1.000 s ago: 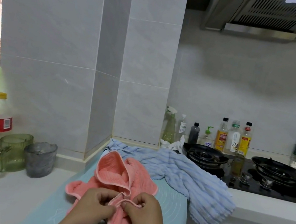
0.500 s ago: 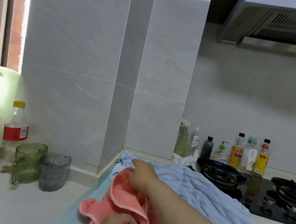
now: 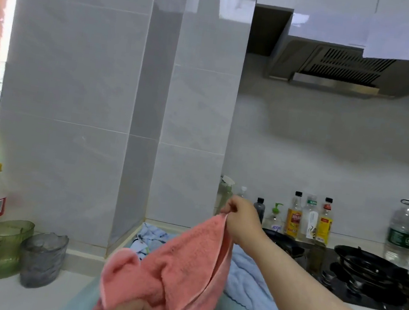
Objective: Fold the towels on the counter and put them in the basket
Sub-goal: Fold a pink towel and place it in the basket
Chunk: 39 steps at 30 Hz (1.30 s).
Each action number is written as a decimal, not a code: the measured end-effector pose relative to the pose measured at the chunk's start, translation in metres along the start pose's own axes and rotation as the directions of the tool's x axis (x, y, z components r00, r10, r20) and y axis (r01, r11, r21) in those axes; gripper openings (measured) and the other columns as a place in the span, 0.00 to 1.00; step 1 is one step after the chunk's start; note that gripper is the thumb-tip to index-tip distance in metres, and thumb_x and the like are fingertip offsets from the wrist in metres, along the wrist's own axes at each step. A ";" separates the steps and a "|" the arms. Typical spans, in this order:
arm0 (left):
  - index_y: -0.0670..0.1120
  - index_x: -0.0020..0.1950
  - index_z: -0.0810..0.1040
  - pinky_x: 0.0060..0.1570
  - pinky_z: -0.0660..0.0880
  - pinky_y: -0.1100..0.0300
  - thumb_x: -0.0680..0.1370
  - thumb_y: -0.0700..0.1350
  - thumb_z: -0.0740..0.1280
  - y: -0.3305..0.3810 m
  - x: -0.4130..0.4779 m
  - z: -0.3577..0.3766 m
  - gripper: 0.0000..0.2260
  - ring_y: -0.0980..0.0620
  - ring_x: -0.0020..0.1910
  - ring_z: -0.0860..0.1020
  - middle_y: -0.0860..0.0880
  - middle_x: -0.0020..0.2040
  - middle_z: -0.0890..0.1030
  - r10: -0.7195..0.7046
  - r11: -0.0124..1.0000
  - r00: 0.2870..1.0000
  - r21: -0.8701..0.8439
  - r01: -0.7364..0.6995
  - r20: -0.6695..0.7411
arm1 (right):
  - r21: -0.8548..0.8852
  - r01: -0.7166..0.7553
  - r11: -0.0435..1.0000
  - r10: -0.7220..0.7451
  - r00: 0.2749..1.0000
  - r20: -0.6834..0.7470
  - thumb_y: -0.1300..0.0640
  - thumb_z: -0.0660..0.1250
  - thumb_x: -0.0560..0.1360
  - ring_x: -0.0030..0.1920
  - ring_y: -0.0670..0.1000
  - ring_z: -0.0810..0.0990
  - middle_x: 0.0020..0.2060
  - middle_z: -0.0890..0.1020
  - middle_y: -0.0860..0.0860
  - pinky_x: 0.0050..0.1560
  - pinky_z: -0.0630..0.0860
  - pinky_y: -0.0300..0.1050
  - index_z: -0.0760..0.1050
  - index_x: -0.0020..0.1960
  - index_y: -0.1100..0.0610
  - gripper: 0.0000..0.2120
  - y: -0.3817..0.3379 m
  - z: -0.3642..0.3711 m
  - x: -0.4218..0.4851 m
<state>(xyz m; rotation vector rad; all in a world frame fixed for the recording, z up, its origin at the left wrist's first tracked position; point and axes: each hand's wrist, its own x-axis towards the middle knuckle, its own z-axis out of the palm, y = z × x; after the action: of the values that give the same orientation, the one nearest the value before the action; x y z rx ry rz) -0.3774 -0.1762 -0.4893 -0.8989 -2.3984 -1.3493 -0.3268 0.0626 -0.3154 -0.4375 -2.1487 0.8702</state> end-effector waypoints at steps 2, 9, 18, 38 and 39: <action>0.60 0.36 0.75 0.36 0.71 0.64 0.63 0.51 0.62 0.031 0.011 -0.025 0.05 0.56 0.31 0.73 0.52 0.26 0.75 0.021 0.997 0.999 0.076 -0.024 0.041 | 0.011 -0.028 1.000 0.028 0.999 -0.018 0.74 0.52 0.65 0.39 0.53 0.76 0.36 0.80 0.54 0.39 0.70 0.43 0.70 0.32 0.54 0.17 -0.002 -0.032 -0.007; 0.50 0.33 0.73 0.34 0.68 0.55 0.72 0.36 0.65 0.083 0.062 -0.129 0.11 0.43 0.36 0.75 0.49 0.32 0.77 0.067 0.981 0.948 0.192 -0.006 -0.310 | 0.135 -0.115 0.984 0.111 0.993 0.041 0.74 0.58 0.69 0.36 0.53 0.78 0.36 0.79 0.56 0.41 0.75 0.45 0.76 0.38 0.59 0.13 -0.020 -0.110 -0.039; 0.46 0.41 0.75 0.42 0.67 0.54 0.74 0.32 0.60 0.135 0.082 -0.196 0.10 0.43 0.45 0.76 0.45 0.43 0.79 0.188 0.963 0.944 0.241 -0.122 -0.273 | 0.009 0.069 0.998 -0.069 0.996 -0.064 0.60 0.69 0.74 0.42 0.48 0.79 0.39 0.82 0.48 0.43 0.74 0.43 0.78 0.39 0.48 0.08 -0.060 -0.154 -0.072; 0.44 0.38 0.83 0.39 0.70 0.60 0.74 0.33 0.64 0.136 0.091 -0.207 0.12 0.50 0.39 0.78 0.47 0.37 0.83 0.009 1.000 0.985 -0.006 -0.010 -0.174 | 0.481 -0.182 0.858 0.198 0.980 0.018 0.63 0.72 0.73 0.28 0.47 0.70 0.34 0.79 0.52 0.25 0.62 0.36 0.82 0.46 0.59 0.02 -0.048 -0.140 -0.070; 0.45 0.37 0.83 0.40 0.71 0.60 0.74 0.33 0.64 0.126 0.097 -0.201 0.12 0.50 0.39 0.79 0.47 0.36 0.84 0.004 1.000 0.983 0.014 -0.001 -0.185 | 0.471 -0.189 0.862 0.210 0.978 0.008 0.63 0.72 0.73 0.27 0.47 0.70 0.34 0.79 0.53 0.24 0.62 0.35 0.82 0.45 0.59 0.02 -0.043 -0.132 -0.067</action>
<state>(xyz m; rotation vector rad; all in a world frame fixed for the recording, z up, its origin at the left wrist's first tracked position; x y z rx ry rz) -0.3914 -0.2579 -0.2470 -0.7373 -2.2625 -1.3494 -0.1840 0.0537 -0.2574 -0.4254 -1.7864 1.4425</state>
